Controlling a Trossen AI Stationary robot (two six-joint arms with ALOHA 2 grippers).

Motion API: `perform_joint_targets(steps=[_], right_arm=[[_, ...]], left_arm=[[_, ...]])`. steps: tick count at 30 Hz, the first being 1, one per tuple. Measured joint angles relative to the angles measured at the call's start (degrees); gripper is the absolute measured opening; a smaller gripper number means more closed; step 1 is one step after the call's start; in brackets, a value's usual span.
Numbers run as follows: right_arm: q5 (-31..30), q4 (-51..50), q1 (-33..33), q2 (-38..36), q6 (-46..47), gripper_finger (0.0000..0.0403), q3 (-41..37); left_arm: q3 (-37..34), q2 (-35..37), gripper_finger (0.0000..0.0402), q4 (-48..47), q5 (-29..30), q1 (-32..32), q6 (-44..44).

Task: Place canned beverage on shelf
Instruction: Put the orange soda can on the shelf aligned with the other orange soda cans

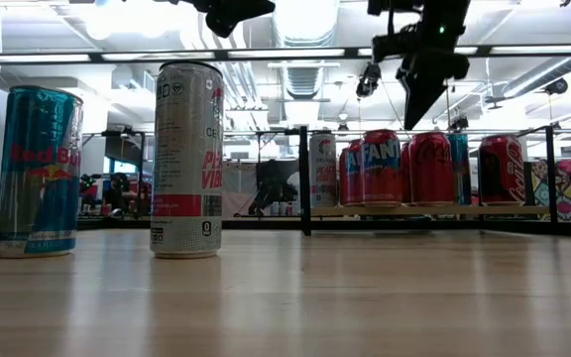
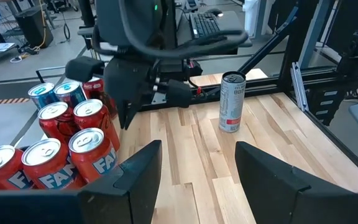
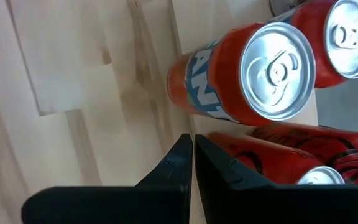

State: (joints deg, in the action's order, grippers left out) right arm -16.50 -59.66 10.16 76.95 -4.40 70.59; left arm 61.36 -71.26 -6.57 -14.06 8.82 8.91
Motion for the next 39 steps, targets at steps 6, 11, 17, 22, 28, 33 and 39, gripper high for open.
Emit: perform_joint_targets(steps=[6,11,17,22,28,33,39], right_arm=[[-0.03,2.39,2.03,-0.02,-1.72,0.0009,-1.92],[-0.05,4.05,3.81,-0.02,-2.89,0.0009,-3.81],[-0.03,7.15,4.43,-0.02,-4.13,0.0009,-5.83],[-0.05,10.24,4.44,-0.02,-4.69,0.0009,-6.62],[-0.01,12.44,4.49,-0.02,-5.78,0.0009,-7.20],[-0.01,12.80,4.49,-0.02,-5.87,0.0009,-7.22],[-0.03,14.09,4.49,-0.02,-6.10,0.0009,-7.24]], left_arm=[[0.00,0.00,0.0190,0.00,0.00,0.00,0.02],[0.00,0.00,0.0190,-0.24,0.00,0.00,0.02],[0.00,0.00,0.0190,-0.37,0.00,0.00,0.02],[0.00,0.00,0.0190,-0.37,0.00,0.00,0.32],[0.00,0.00,0.0190,-0.37,0.02,0.00,0.54],[0.00,0.00,0.0190,-0.35,0.02,0.00,0.61],[0.00,0.00,0.0190,-0.35,0.02,0.00,0.64]])
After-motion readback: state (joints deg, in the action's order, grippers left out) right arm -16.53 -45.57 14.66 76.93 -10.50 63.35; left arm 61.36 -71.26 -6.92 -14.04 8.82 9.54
